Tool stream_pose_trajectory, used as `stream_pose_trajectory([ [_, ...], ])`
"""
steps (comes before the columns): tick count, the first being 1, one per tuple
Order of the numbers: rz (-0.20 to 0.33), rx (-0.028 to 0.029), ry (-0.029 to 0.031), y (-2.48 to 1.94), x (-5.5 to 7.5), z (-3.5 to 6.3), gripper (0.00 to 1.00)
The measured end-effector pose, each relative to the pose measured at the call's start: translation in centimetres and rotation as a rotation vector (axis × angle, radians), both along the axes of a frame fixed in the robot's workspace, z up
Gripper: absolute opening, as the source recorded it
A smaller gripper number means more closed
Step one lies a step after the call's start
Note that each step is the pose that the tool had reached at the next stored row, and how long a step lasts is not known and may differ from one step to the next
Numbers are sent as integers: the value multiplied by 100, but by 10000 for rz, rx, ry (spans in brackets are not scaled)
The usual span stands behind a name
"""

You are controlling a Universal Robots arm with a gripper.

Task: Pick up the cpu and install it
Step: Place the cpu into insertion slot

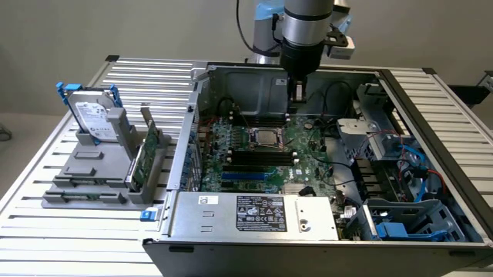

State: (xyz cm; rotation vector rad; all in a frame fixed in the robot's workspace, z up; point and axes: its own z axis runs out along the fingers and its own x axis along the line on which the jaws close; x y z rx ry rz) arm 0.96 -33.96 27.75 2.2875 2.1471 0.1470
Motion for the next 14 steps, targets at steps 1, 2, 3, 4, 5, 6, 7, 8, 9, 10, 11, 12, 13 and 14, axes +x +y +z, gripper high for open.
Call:
stream_pose_trajectory([
  [1,-1,18,-1,-5,45,0,11],
  [2,-1,32,-1,-11,90,0,11],
  [3,0,42,-1,-17,135,0,11],
  [4,0,49,-1,-25,183,0,11],
  [5,0,52,-1,-33,227,0,11],
  [6,-1,52,-1,-39,272,0,11],
  [7,0,52,0,-45,311,0,11],
  [8,0,52,0,-51,344,-2,11],
  [9,0,53,-1,-54,366,-5,11],
  [10,1,55,0,-55,377,-14,11],
  [11,3,46,-1,-55,381,-30,11],
  [12,3,40,-1,-56,382,-48,11],
  [13,5,32,-1,-56,385,-66,11],
  [14,7,24,-2,-56,387,-84,11],
])
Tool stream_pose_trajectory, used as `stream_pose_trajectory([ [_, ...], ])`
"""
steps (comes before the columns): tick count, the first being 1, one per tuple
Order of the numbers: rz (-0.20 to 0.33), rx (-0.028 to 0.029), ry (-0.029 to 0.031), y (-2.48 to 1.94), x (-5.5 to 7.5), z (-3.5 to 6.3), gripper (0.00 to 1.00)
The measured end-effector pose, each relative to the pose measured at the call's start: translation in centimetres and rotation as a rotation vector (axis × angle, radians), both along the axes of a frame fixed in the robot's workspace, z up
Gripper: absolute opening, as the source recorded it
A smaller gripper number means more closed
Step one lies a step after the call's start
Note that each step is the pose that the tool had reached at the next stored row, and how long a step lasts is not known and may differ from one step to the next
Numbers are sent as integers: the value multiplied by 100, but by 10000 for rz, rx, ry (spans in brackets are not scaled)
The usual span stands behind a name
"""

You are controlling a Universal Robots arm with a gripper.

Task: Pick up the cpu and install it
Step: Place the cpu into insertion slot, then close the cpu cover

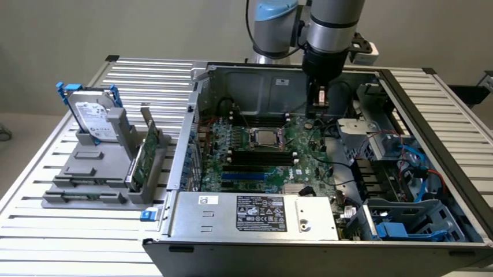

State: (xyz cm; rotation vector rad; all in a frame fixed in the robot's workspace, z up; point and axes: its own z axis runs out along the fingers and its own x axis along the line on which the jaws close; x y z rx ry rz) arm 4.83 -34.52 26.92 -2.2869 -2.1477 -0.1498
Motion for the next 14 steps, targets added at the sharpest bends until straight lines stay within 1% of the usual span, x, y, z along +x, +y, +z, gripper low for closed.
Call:
stream_pose_trajectory([
  [9,12,-71,-2,0,20,-162,11],
  [11,13,-86,-2,0,20,-179,11],
  [14,14,-90,-2,0,20,-179,11],
])
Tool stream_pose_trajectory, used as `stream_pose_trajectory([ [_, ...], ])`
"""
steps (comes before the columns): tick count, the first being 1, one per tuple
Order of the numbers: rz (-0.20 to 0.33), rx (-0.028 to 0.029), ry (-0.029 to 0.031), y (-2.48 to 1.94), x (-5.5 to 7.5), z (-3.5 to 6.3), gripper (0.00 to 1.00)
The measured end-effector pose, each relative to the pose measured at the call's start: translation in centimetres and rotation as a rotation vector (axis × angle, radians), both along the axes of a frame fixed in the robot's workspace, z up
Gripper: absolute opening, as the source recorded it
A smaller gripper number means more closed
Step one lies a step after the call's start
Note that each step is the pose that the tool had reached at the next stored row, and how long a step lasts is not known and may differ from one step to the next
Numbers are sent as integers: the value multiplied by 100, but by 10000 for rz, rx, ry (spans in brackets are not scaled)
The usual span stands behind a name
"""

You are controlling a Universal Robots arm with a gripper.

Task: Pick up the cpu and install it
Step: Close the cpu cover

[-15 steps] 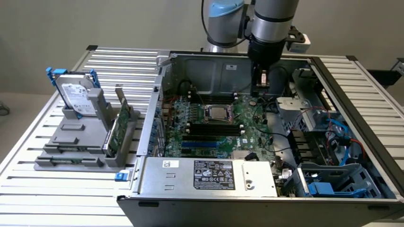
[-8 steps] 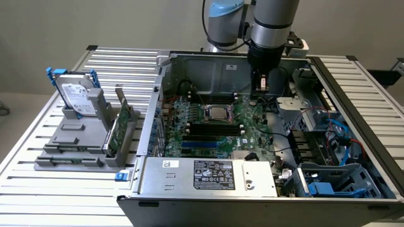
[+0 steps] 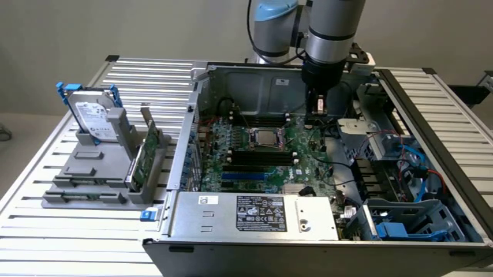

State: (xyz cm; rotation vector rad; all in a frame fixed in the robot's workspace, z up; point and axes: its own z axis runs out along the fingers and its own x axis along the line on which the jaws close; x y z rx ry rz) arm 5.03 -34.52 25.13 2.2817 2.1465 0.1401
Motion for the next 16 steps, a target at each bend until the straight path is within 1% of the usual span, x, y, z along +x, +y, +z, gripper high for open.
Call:
stream_pose_trajectory([
  [5,0,0,6,0,-28,-2,11],
  [10,0,-4,19,-1,-110,-1,11],
  [11,-3,13,25,1,-128,-6,11],
  [14,0,1,37,0,-178,-2,11],
  [16,0,2,48,0,-207,-2,11],
])
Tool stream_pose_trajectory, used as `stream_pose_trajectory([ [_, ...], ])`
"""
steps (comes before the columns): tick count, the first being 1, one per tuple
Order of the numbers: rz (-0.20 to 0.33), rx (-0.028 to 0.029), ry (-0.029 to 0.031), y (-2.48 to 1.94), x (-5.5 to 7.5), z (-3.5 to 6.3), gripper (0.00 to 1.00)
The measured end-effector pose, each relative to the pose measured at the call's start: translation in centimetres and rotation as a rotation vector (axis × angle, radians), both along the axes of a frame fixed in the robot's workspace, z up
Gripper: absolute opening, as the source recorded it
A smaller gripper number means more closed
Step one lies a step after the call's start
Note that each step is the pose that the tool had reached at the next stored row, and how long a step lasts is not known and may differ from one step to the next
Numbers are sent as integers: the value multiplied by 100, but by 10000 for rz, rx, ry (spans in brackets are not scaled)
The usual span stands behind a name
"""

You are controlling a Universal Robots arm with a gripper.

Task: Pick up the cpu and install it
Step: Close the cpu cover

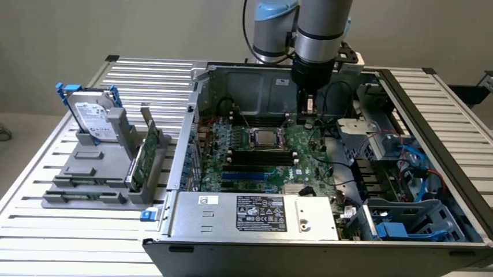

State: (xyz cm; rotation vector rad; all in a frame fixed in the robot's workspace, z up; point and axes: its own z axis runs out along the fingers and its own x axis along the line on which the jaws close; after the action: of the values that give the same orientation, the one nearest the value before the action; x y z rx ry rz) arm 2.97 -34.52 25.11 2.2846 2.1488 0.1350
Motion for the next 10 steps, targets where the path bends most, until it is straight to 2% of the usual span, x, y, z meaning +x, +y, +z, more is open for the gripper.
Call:
stream_pose_trajectory([
  [4,-1,0,53,1,-45,11,11],
  [10,0,-2,235,4,-99,30,11],
])
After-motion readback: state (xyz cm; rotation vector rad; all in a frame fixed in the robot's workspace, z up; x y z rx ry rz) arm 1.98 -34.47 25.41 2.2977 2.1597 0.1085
